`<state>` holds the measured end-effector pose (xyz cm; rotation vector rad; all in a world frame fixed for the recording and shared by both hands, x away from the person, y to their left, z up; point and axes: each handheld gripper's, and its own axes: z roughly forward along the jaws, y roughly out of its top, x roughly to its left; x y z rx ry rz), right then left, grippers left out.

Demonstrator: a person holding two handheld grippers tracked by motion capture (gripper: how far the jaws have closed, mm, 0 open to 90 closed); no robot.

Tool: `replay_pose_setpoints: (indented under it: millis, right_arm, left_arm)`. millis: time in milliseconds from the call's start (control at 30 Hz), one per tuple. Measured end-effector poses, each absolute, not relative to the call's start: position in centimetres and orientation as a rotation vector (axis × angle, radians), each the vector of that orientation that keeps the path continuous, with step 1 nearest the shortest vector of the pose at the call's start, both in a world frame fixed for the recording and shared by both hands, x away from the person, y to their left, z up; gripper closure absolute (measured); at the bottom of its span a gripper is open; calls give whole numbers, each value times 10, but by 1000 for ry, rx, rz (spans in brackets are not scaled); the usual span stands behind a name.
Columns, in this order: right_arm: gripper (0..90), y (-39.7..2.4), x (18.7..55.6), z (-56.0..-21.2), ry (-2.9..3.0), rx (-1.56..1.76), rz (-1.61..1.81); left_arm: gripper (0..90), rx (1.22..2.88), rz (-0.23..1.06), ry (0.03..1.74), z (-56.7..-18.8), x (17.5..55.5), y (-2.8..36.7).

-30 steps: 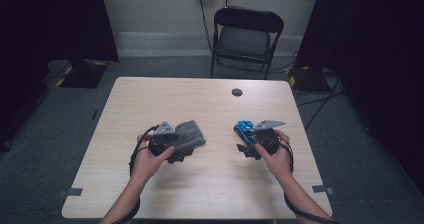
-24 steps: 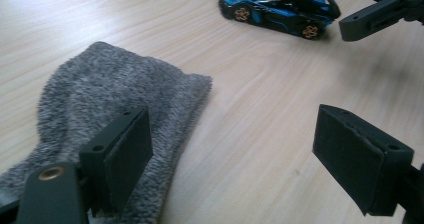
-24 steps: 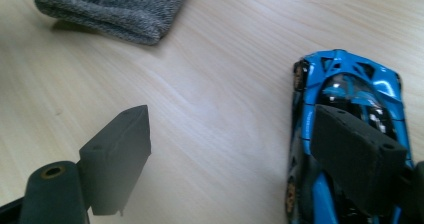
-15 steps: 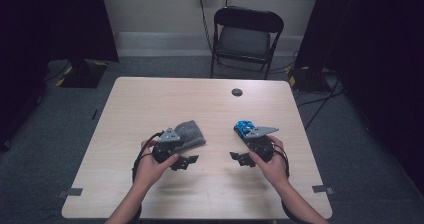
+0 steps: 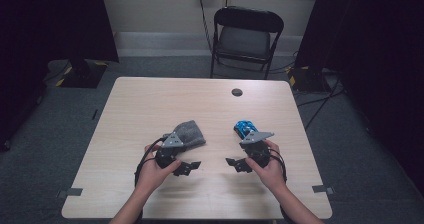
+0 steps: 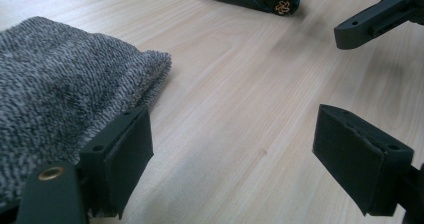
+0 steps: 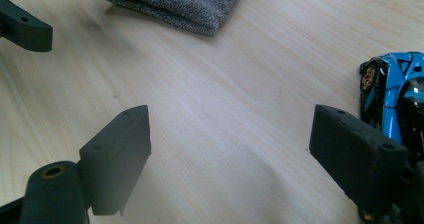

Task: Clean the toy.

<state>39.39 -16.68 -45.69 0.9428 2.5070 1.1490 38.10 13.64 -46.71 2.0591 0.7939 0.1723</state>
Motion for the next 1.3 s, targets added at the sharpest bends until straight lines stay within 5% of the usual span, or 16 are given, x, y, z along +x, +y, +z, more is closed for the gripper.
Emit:
replay_pose_setpoints:
  millis: [1300]
  right_arm:
    - [164, -163, 368, -477, 2585, 900, 1168]
  left_arm:
    - [159, 2142, 134, 713, -486, 352, 137]
